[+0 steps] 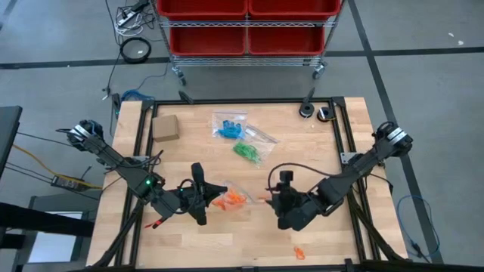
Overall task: Sort rubber bands
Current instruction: Put the orange rubber band into the transparent zip bag
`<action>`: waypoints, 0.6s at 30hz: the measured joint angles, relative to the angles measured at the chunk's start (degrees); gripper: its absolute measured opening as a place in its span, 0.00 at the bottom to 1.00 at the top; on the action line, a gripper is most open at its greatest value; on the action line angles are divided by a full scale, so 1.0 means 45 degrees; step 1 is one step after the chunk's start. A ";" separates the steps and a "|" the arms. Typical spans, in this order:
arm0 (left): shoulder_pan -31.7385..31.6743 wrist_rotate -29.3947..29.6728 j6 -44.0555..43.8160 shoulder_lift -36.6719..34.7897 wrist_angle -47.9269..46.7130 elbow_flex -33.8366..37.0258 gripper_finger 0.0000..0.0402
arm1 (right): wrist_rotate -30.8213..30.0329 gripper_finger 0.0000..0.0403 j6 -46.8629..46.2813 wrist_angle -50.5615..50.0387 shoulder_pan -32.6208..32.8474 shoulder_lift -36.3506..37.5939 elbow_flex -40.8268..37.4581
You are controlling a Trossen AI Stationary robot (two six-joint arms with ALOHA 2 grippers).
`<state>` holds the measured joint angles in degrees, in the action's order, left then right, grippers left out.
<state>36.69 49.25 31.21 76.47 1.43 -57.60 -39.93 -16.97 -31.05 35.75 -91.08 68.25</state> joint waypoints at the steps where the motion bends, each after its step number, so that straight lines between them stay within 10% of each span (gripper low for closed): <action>1: 0.0000 0.0000 -0.0003 0.0000 0.0000 0.0000 0.01 | 0.0162 0.42 -0.0245 0.0726 0.0009 -0.0021 -0.0639; 11: 0.0000 0.0000 -0.0003 0.0000 0.0000 0.0000 0.01 | 0.2048 0.41 -0.1086 0.8659 -0.1031 -0.0329 -0.6630; 18: 0.0000 0.0000 -0.0003 0.0000 0.0104 0.0000 0.01 | 0.4045 0.39 -0.0411 1.1133 -0.1611 -0.2020 -0.7212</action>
<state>36.69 49.25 31.20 76.47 1.90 -57.60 -21.73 -18.82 19.05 28.50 -100.17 35.79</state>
